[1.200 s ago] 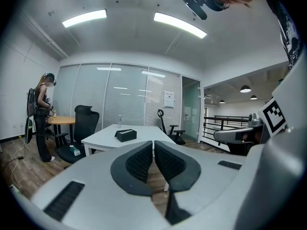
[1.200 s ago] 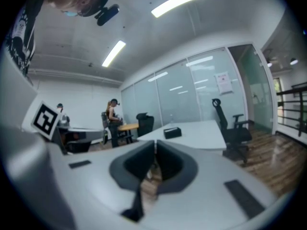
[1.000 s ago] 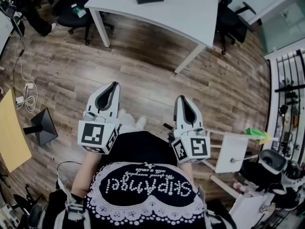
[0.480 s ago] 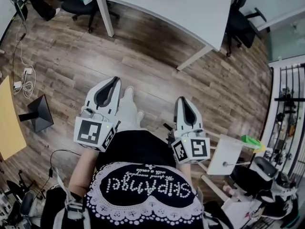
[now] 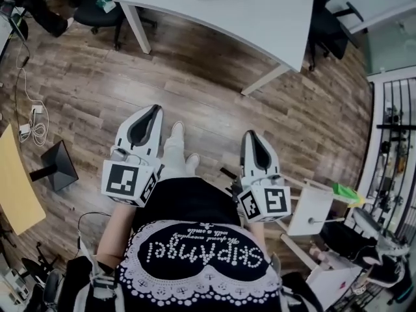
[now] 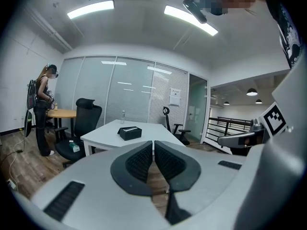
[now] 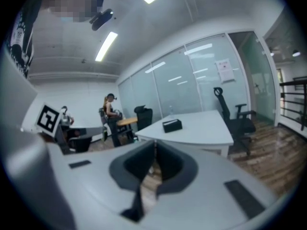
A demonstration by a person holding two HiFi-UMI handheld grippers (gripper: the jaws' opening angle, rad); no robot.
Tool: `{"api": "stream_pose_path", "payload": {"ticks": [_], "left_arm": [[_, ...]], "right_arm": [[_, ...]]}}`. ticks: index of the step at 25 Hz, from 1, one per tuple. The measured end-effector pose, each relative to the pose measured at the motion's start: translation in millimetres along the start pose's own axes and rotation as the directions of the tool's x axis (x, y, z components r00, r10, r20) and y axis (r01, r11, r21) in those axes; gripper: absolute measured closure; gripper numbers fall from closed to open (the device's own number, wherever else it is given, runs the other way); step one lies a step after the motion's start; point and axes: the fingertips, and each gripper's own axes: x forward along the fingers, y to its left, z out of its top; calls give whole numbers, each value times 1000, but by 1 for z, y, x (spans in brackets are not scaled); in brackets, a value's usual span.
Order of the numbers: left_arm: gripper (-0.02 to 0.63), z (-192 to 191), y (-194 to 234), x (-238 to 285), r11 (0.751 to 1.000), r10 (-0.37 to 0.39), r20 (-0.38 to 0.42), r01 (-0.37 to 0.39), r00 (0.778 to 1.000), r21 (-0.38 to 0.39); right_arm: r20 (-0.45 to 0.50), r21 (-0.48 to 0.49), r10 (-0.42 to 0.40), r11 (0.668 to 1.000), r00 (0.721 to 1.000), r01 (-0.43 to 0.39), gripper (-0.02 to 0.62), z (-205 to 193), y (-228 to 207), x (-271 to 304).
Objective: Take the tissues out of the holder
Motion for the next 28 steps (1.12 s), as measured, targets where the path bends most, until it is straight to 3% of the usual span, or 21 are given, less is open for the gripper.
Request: {"api": "stream_pose_path", "payload": {"ticks": [12,19,28], "left_arm": [[574,41,63,81,997,-74,25,73,997,27],[574,38,92,113,996,-86,-8,86,996,20],[574,31,91,136,997,-71,-45,71,996,-13]], "right_arm": [[66,11,-94,996,993,94,559,47,-9,87],[54,40,-118,992,992,116,558,47,-11,124],[5,50,-121,991,993,121,558,45,-33,142]]}}
